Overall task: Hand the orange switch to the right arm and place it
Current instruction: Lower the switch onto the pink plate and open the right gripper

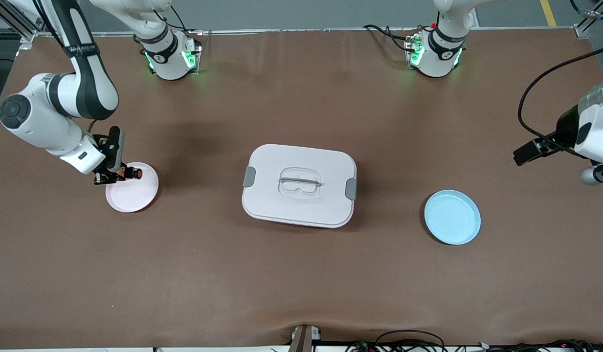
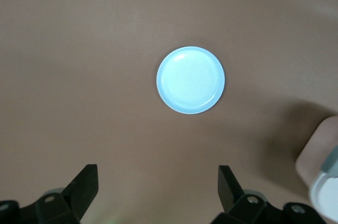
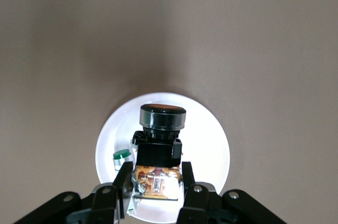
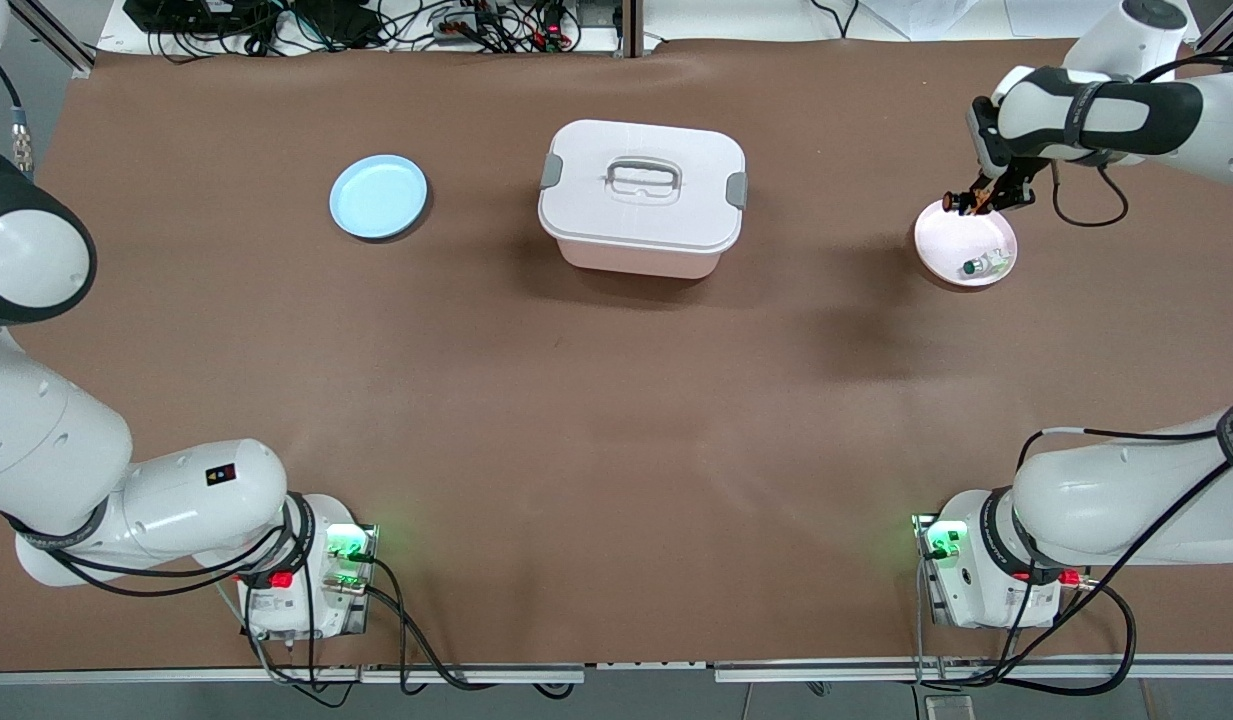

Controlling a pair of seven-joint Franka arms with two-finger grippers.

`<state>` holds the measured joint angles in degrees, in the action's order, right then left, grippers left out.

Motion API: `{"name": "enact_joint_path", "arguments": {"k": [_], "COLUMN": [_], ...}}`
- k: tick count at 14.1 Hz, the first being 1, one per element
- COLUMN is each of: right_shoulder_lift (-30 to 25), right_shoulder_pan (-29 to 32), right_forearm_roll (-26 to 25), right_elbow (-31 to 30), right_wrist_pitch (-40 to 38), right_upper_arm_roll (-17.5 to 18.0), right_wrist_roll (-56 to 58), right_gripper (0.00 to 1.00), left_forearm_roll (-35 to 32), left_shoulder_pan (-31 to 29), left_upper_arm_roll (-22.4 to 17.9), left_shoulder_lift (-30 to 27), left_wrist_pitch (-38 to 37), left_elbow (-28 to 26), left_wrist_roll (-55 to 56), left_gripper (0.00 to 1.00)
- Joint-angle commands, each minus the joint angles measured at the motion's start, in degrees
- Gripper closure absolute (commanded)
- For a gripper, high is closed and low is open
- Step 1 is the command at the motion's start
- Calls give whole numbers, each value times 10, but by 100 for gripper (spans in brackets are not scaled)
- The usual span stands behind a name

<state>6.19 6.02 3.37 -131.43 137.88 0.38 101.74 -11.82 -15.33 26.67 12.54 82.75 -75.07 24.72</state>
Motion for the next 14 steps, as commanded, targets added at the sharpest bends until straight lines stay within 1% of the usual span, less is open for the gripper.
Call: {"name": "enact_joint_path", "arguments": {"k": [1, 2, 4, 5, 6, 8, 14], "right_shoulder_lift": [50, 64, 81, 92, 105, 123, 146], "right_shoulder_pan": [33, 38, 42, 49, 56, 63, 69], "right_forearm_roll": [-10, -10, -9, -8, -7, -1, 6], "right_elbow": [8, 10, 14, 26, 36, 49, 50], "right_wrist_pitch": [49, 65, 80, 78, 78, 76, 81], "right_upper_arm_roll": [10, 10, 10, 10, 11, 11, 12], "right_wrist_roll": [29, 30, 29, 29, 28, 24, 3], "right_gripper": [100, 100, 100, 100, 100, 100, 100], "left_forearm_roll": [35, 48, 65, 81, 92, 94, 94], "left_shoulder_pan": [67, 93, 137, 151, 158, 158, 159], "left_upper_arm_roll": [-105, -144, -208, -231, -245, -242, -237], "left_shoulder_lift": [-58, -68, -94, -108, -116, -118, -119], "left_wrist_pitch": [0, 1, 13, 28, 35, 36, 36], "left_elbow": [-48, -59, -87, -107, -118, -120, -116], "left_wrist_roll": [-75, -93, -142, -161, -166, -166, -165], "left_gripper": [0, 0, 0, 0, 0, 0, 0]}}
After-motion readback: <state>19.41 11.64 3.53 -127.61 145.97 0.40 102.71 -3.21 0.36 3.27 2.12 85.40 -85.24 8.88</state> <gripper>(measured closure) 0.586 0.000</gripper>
